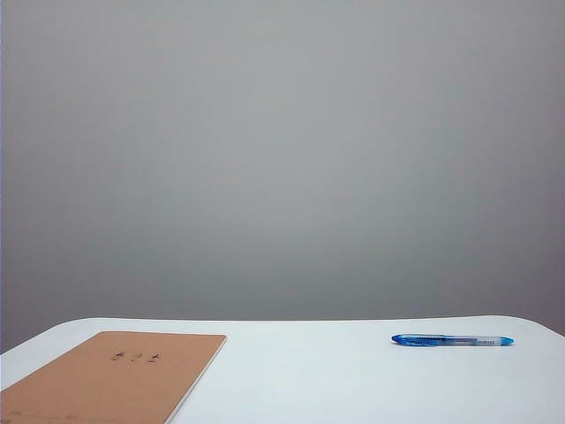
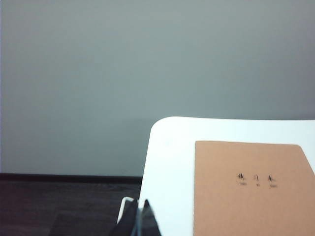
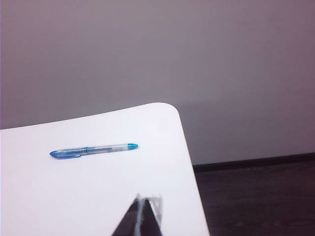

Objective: Pick up a pen on the table and place it on the notebook.

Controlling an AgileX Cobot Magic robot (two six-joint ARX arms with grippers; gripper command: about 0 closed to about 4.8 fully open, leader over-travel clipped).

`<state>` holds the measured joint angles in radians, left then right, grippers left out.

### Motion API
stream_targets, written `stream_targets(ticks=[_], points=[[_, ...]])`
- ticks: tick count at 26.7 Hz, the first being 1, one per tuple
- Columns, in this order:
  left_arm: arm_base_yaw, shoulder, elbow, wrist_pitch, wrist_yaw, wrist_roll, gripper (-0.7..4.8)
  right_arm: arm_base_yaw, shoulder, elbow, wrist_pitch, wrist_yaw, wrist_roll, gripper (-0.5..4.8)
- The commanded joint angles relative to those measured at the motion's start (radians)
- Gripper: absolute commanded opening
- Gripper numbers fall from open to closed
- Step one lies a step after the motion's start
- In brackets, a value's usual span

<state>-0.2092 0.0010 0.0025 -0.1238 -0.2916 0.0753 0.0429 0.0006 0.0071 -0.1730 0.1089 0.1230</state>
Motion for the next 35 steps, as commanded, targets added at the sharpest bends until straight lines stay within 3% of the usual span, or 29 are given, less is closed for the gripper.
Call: stream_targets(ticks=[1, 5, 8, 11, 14, 16, 17, 19, 23, 25, 30, 35], points=[[0.074, 0.000, 0.003, 0.028, 0.076, -0.005, -0.06, 0.000, -0.001, -0.006, 0.007, 0.004, 0.004, -0.02], [0.203, 0.000, 0.003, 0.034, 0.187, -0.053, -0.06, 0.000, -0.001, -0.006, -0.002, 0.000, 0.005, -0.02], [0.317, 0.000, 0.003, 0.043, 0.386, -0.068, -0.06, 0.000, -0.001, -0.006, -0.002, -0.003, 0.005, -0.02], [0.323, 0.000, 0.003, 0.029, 0.382, -0.080, -0.06, 0.000, -0.001, -0.006, -0.001, -0.003, 0.005, -0.02], [0.315, 0.000, 0.004, 0.086, 0.414, -0.177, -0.06, 0.000, -0.001, -0.006, 0.014, -0.045, 0.014, -0.01], [0.315, 0.000, 0.026, 0.230, 0.456, -0.352, -0.06, 0.001, -0.001, -0.006, 0.087, -0.105, 0.050, -0.02], [0.315, 0.000, 0.051, 0.242, 0.466, -0.405, -0.06, 0.000, -0.001, -0.005, 0.116, -0.109, 0.068, -0.02], [0.315, 0.006, 0.112, 0.229, 0.492, -0.442, -0.06, 0.000, -0.001, 0.003, 0.182, -0.108, 0.120, -0.02], [0.318, 0.136, 0.303, 0.092, 0.549, -0.393, -0.05, 0.000, 0.004, 0.063, 0.278, -0.074, 0.170, -0.02], [0.319, 0.269, 0.404, 0.084, 0.608, -0.328, -0.05, 0.000, 0.030, 0.127, 0.274, -0.046, 0.171, -0.02], [0.319, 0.509, 0.582, 0.052, 0.676, -0.263, -0.05, -0.001, 0.163, 0.262, 0.283, 0.022, 0.168, -0.02], [0.319, 0.749, 0.758, -0.069, 0.673, -0.062, -0.05, -0.002, 0.443, 0.452, 0.282, 0.011, 0.119, -0.02]])
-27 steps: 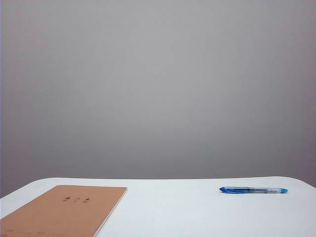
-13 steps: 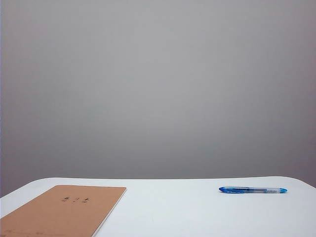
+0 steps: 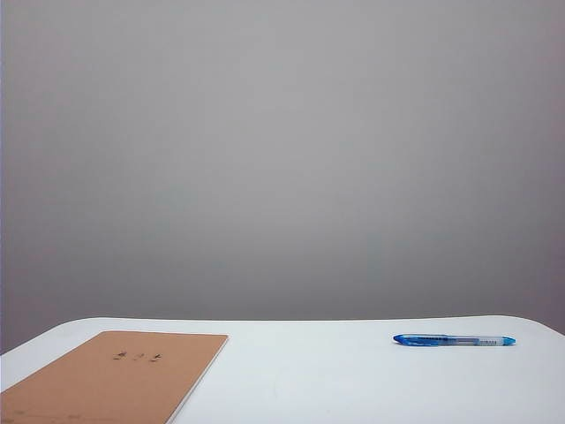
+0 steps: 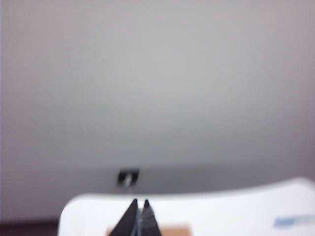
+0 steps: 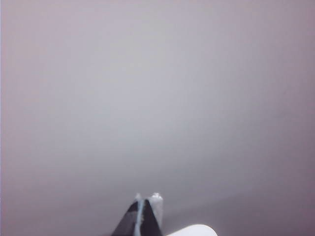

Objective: Pick up a pen on the table and place it on the notebook.

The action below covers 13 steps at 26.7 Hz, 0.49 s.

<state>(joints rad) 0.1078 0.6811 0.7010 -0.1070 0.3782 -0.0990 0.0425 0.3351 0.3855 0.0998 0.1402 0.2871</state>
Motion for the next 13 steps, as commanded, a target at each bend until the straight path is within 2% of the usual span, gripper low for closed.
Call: stream_targets(ticks=[1, 4, 7, 11, 13], points=[[0.001, 0.099, 0.083, -0.106, 0.002, 0.129, -0.05, -0.002, 0.154, 0.106, 0.009, -0.050, -0.089, -0.02], [0.002, 0.175, 0.157, -0.174, 0.000, 0.159, -0.05, -0.004, 0.310, 0.215, 0.008, -0.161, -0.219, -0.02], [-0.022, 0.256, 0.247, -0.247, -0.019, 0.225, -0.05, -0.044, 0.606, 0.458, -0.024, -0.283, -0.243, 0.00], [-0.085, 0.271, 0.276, -0.304, -0.164, 0.292, -0.06, -0.106, 0.863, 0.703, -0.145, -0.526, -0.243, -0.01], [-0.143, 0.276, 0.280, -0.322, -0.224, 0.287, -0.05, -0.140, 1.099, 0.947, -0.290, -0.669, -0.253, 0.00]])
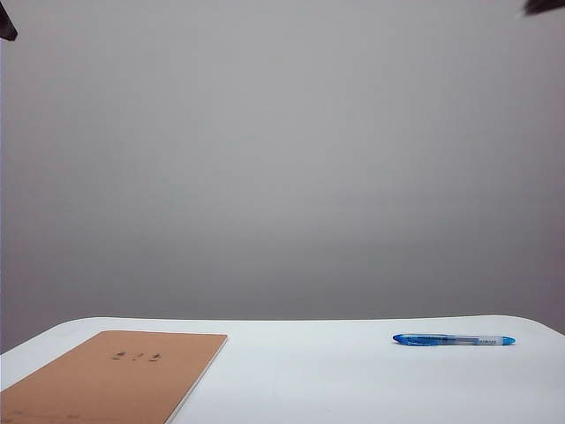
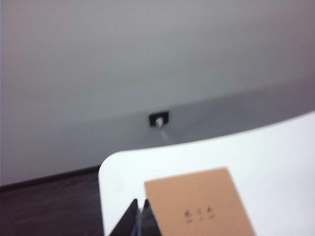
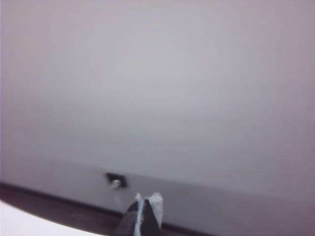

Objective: Pick up a pen on the table and place it on the notebook.

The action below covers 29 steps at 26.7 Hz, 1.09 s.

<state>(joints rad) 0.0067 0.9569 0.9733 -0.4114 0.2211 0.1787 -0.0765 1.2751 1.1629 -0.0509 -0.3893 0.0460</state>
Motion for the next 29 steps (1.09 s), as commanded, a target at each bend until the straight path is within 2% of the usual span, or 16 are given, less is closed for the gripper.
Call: stream_targets(ticks=[1, 5, 7, 8, 11, 14, 16, 17, 18, 20, 23, 25, 27, 29], points=[[-0.059, 0.003, 0.007, -0.022, -0.068, -0.008, -0.05, -0.022, 0.223, 0.233, -0.171, -0.166, -0.030, 0.00], [-0.137, 0.018, 0.007, -0.022, -0.089, -0.068, -0.06, -0.022, 0.407, 0.415, -0.278, -0.204, -0.150, 0.04], [-0.173, 0.029, 0.007, -0.021, -0.117, -0.072, -0.06, -0.020, 0.487, 0.481, -0.323, -0.219, -0.227, 0.38], [-0.205, 0.042, 0.007, -0.023, -0.126, -0.079, -0.06, -0.017, 0.544, 0.520, -0.365, -0.218, -0.314, 0.49], [-0.239, 0.074, 0.007, -0.021, -0.124, -0.079, -0.06, -0.017, 0.626, 0.563, -0.443, -0.213, -0.464, 0.55], [-0.257, 0.108, 0.007, -0.019, -0.109, -0.082, -0.05, -0.017, 0.686, 0.576, -0.498, -0.212, -0.535, 0.66], [-0.259, 0.133, 0.007, -0.020, -0.101, -0.086, -0.06, -0.017, 0.724, 0.576, -0.530, -0.212, -0.589, 1.40], [-0.262, 0.152, 0.007, -0.021, -0.101, -0.085, -0.05, -0.009, 0.757, 0.576, -0.577, -0.209, -0.671, 2.22], [-0.262, 0.169, 0.007, -0.021, -0.101, -0.085, -0.06, 0.002, 0.781, 0.576, -0.624, -0.187, -0.755, 2.45], [-0.262, 0.187, 0.007, -0.015, -0.097, -0.084, -0.06, 0.023, 0.806, 0.576, -0.657, -0.145, -0.857, 2.57], [-0.262, 0.210, 0.007, 0.002, -0.035, -0.082, -0.05, 0.050, 0.845, 0.576, -0.689, -0.099, -0.978, 3.20], [-0.262, 0.232, 0.007, 0.015, 0.009, -0.082, -0.05, 0.094, 0.891, 0.576, -0.739, -0.014, -1.116, 3.42], [-0.262, 0.240, 0.007, 0.018, 0.012, -0.082, -0.05, 0.114, 0.918, 0.576, -0.739, 0.047, -1.162, 3.49], [-0.262, 0.246, 0.007, 0.019, 0.012, -0.082, -0.05, 0.130, 0.943, 0.576, -0.739, 0.066, -1.181, 3.52]])
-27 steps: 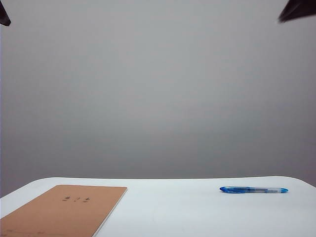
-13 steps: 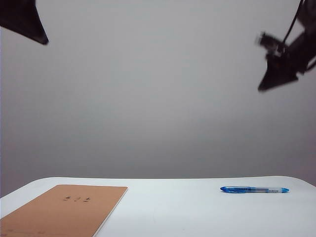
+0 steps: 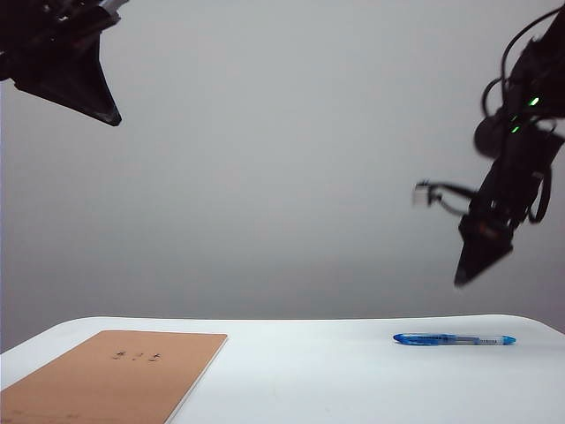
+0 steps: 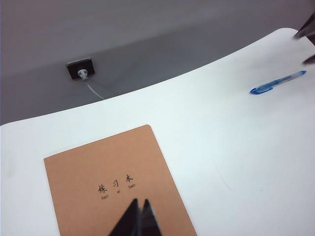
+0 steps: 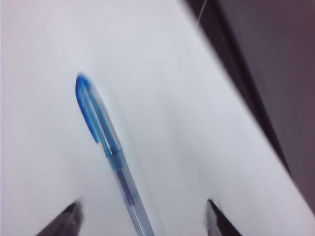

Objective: Pick up a pen on the table and place it on the notebook.

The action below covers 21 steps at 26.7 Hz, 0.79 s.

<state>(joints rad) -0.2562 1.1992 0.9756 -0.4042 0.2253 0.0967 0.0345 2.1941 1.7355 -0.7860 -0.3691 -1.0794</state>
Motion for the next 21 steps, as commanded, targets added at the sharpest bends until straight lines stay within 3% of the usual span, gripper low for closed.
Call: stream_targets(ticks=[1, 12, 21], points=[[0.001, 0.006, 0.005, 0.013, 0.007, 0.001, -0.05, 0.026, 0.038, 0.003, -0.003, 0.045, -0.055, 3.55], [0.001, 0.008, 0.005, 0.008, 0.007, 0.004, -0.05, 0.042, 0.138, 0.002, 0.033, 0.105, -0.063, 3.68], [0.001, 0.010, 0.005, 0.013, 0.003, 0.004, -0.05, 0.039, 0.138, 0.002, 0.031, 0.105, -0.097, 2.19]])
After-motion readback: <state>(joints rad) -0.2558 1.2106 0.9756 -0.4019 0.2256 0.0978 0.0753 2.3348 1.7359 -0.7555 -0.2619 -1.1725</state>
